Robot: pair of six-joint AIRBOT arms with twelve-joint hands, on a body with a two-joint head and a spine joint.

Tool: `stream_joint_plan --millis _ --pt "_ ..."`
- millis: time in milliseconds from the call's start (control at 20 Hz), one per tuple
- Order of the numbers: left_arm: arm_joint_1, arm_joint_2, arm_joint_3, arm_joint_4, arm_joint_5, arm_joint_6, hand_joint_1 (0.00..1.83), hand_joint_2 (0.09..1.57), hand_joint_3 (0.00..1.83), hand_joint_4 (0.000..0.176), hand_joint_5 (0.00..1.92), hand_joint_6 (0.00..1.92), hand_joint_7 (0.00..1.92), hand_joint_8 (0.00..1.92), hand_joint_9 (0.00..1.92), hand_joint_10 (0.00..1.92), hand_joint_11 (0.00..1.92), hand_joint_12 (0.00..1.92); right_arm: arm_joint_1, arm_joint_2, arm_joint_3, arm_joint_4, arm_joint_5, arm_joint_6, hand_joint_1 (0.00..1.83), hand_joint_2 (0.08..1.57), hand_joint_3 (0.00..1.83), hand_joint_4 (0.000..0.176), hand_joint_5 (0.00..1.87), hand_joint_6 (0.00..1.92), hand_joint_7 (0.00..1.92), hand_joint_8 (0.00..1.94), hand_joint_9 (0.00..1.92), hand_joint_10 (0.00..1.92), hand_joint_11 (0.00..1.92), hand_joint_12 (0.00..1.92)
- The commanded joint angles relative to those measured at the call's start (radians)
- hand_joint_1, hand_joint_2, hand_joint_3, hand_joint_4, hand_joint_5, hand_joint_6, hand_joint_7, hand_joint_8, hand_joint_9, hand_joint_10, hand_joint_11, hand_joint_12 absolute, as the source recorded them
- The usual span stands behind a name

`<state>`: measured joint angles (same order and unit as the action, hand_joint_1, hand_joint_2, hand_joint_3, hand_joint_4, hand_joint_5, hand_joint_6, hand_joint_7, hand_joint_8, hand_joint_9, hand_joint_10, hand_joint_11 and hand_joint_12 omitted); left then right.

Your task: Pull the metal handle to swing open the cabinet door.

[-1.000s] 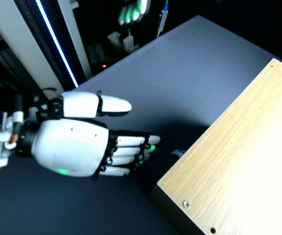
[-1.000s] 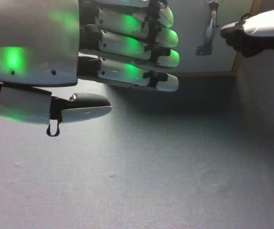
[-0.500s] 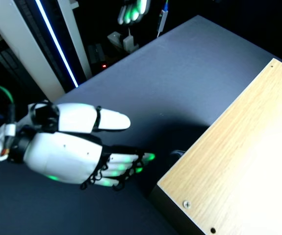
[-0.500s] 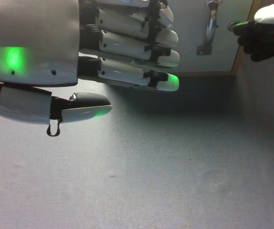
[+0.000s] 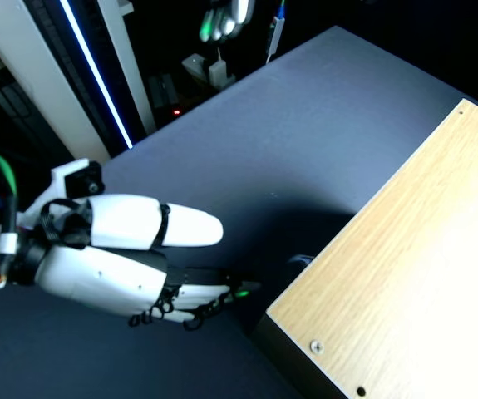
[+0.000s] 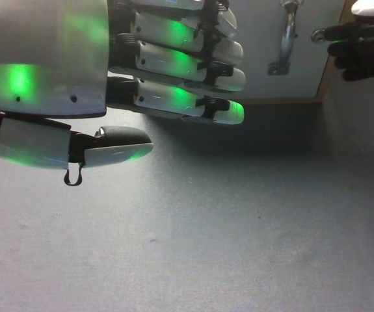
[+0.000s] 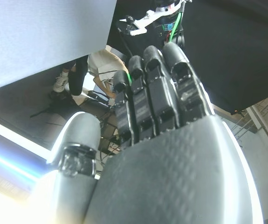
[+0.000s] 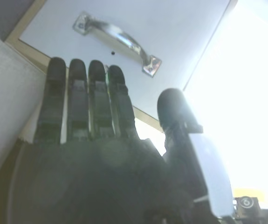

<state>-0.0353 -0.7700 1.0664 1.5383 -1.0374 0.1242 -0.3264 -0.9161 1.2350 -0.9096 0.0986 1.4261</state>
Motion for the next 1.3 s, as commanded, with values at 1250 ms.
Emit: stream_joint_plan --millis 1250 --pt "-0.008 0.006 0.0 -0.095 -0.021 0.005 0.0 1.52 0.34 0.0 0.4 0.0 0.4 0.0 0.37 0.0 0.03 0.77 0.051 -0.097 0.037 0.051 -0.014 0.012 0.0 1.57 0.07 0.0 0.31 0.0 0.3 0.0 0.27 0.0 0.0 0.74"
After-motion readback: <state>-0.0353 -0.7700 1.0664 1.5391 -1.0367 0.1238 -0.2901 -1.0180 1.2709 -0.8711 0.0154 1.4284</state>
